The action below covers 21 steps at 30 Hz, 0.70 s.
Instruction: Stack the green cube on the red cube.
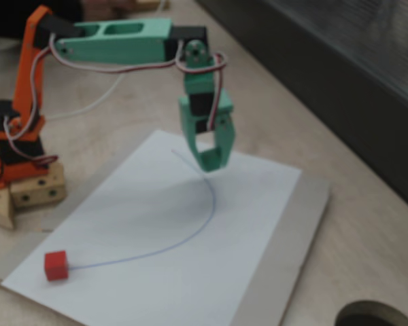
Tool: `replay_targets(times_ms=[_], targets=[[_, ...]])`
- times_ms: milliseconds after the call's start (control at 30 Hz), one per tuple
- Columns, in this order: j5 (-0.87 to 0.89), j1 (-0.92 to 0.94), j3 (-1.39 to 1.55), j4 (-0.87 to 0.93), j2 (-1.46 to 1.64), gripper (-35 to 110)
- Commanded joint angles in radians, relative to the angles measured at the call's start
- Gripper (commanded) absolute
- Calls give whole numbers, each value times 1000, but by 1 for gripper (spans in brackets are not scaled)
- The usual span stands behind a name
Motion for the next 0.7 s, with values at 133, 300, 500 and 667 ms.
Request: replay_targets(times_ms=[133,300,500,667], targets=[[-9,43,-25,9,17,14],[-9,55,-25,0,15,14],[-9,57,-26,-2,15,14],[-9,66,-26,-3,9,14]])
